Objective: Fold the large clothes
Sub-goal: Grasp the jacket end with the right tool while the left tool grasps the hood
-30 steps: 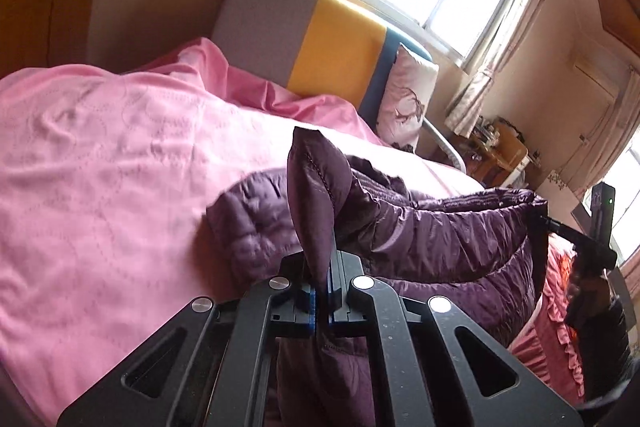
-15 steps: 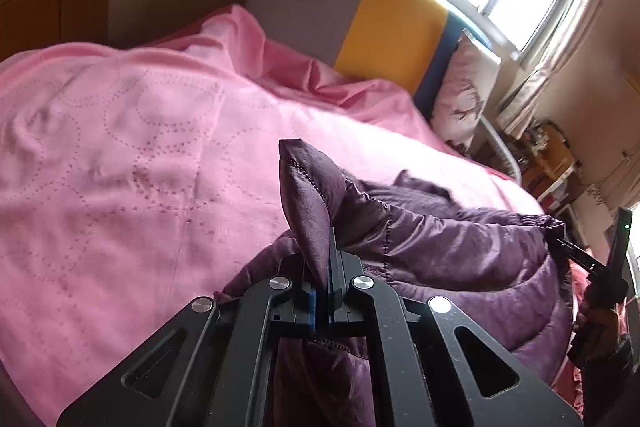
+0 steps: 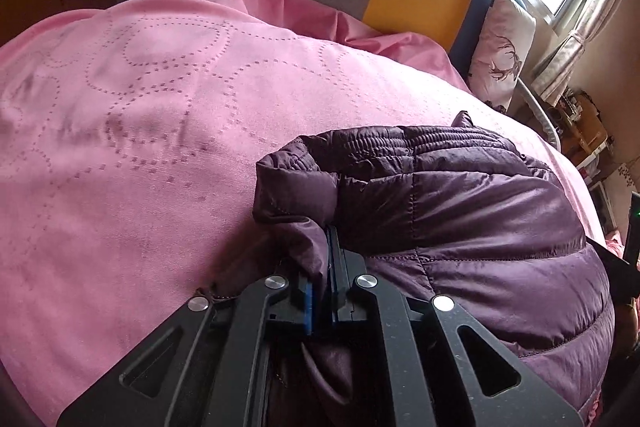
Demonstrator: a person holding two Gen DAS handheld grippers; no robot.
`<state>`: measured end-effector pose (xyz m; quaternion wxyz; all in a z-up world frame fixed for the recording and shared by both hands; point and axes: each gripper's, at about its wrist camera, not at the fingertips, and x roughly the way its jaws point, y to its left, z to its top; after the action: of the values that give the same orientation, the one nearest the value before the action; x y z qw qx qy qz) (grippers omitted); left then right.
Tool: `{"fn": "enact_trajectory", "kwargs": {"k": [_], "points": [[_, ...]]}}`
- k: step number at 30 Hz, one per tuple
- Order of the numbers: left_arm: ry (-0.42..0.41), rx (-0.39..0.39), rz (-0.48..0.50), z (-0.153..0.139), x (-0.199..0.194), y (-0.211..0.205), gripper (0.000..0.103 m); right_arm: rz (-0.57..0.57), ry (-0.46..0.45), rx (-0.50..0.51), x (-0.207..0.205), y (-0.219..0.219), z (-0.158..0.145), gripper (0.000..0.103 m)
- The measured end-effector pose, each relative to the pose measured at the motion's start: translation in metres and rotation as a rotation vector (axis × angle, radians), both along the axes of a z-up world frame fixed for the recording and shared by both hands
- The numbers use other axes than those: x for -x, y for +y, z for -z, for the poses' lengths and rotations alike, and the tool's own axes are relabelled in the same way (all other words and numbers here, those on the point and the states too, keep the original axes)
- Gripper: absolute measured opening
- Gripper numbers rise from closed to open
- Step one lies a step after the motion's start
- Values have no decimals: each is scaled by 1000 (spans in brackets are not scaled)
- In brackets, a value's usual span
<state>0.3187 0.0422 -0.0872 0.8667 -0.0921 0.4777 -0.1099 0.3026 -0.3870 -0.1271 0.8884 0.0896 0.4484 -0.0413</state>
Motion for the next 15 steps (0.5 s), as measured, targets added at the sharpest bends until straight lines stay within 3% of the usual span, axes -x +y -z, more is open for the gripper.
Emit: {"fn": "enact_trajectory", "kwargs": {"k": [1, 2, 3, 4, 5, 9, 13, 15], "points": [[-3, -14, -11, -5, 1, 1, 16, 11, -12, -16, 8, -4, -7, 46], [-10, -16, -31, -10, 8, 5, 32, 24, -32, -42, 19, -10, -13, 71], [-11, -4, -51, -13, 11, 10, 47, 29, -57, -76, 31, -16, -20, 76], [-7, 31, -87, -17, 20, 19, 79, 28, -81, -112, 46, -22, -26, 76], [-8, 72, -114, -19, 28, 28, 87, 26, -93, -134, 58, -27, -30, 77], [7, 307, -136, -17, 71, 61, 87, 19, -107, -261, 115, -49, -28, 81], [38, 465, -71, -2, 113, 68, 87, 6, -72, -337, 159, -51, -7, 83], [51, 514, -47, 6, 129, 67, 85, 0, -56, -371, 172, -48, 6, 73]]}}
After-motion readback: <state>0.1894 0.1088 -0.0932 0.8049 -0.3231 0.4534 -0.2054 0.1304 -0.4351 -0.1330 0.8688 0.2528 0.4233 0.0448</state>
